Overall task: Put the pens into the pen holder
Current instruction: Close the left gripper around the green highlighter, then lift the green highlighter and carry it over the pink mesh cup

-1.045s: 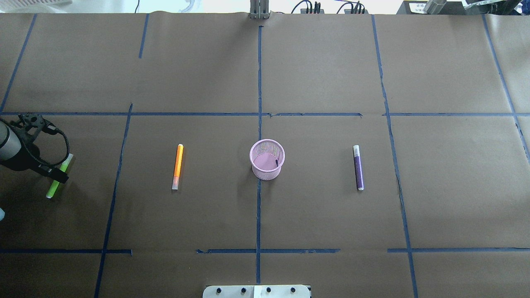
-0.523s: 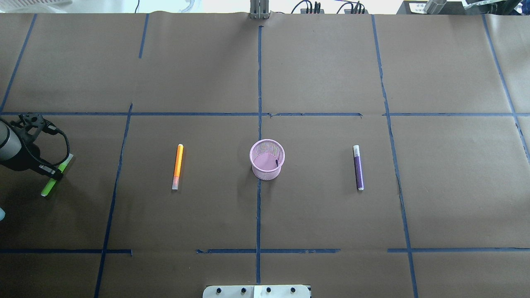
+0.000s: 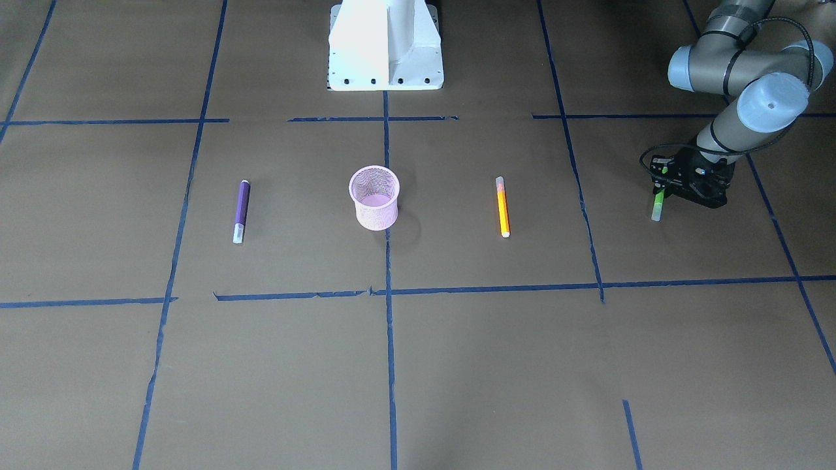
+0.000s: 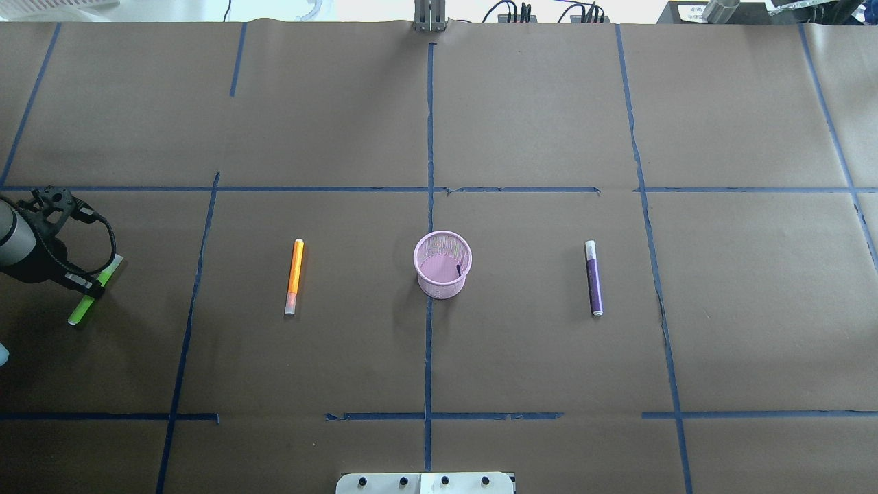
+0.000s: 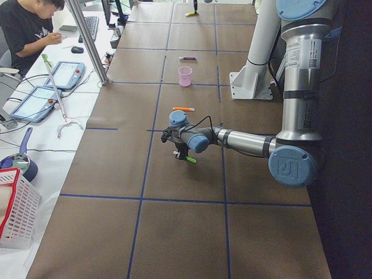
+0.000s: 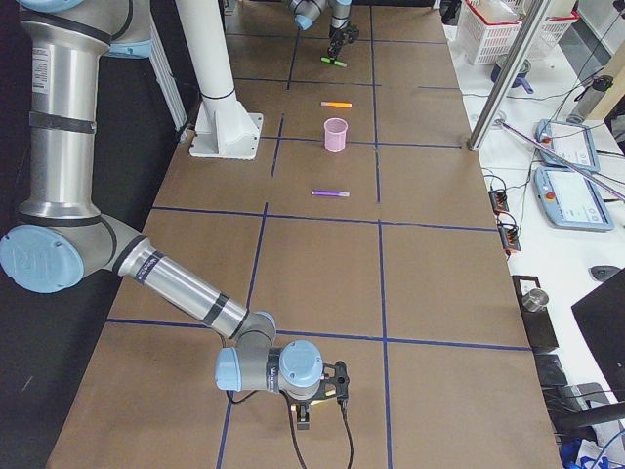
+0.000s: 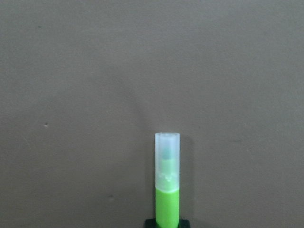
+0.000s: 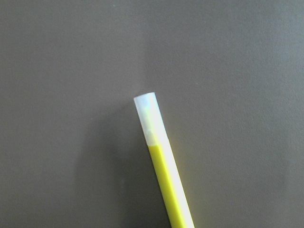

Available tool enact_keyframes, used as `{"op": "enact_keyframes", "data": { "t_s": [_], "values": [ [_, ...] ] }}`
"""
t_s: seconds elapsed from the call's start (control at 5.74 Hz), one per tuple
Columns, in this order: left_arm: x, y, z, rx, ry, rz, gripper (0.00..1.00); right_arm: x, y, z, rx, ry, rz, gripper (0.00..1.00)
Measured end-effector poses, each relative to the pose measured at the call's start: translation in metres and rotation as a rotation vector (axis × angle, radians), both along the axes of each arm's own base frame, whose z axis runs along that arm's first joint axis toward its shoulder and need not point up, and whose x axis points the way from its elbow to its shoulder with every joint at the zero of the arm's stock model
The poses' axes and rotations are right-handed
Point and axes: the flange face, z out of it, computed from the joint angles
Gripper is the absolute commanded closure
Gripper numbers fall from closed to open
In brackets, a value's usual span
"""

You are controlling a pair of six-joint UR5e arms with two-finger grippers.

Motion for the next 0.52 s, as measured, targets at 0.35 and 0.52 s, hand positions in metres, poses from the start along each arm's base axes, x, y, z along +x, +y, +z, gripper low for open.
{"op": "enact_keyframes", "data": {
  "t_s": [0.35, 0.52],
  "values": [
    [-0.005, -0.001, -0.021, -0.003, 0.029, 0.011, 1.0, 0.0, 0.0, 0.0, 0.0, 0.0, 0.0, 0.0],
    [-0.018, -0.008, -0.043, -0.008, 0.035, 0.021, 1.0, 0.0, 0.0, 0.0, 0.0, -0.002, 0.0, 0.0]
  ]
}}
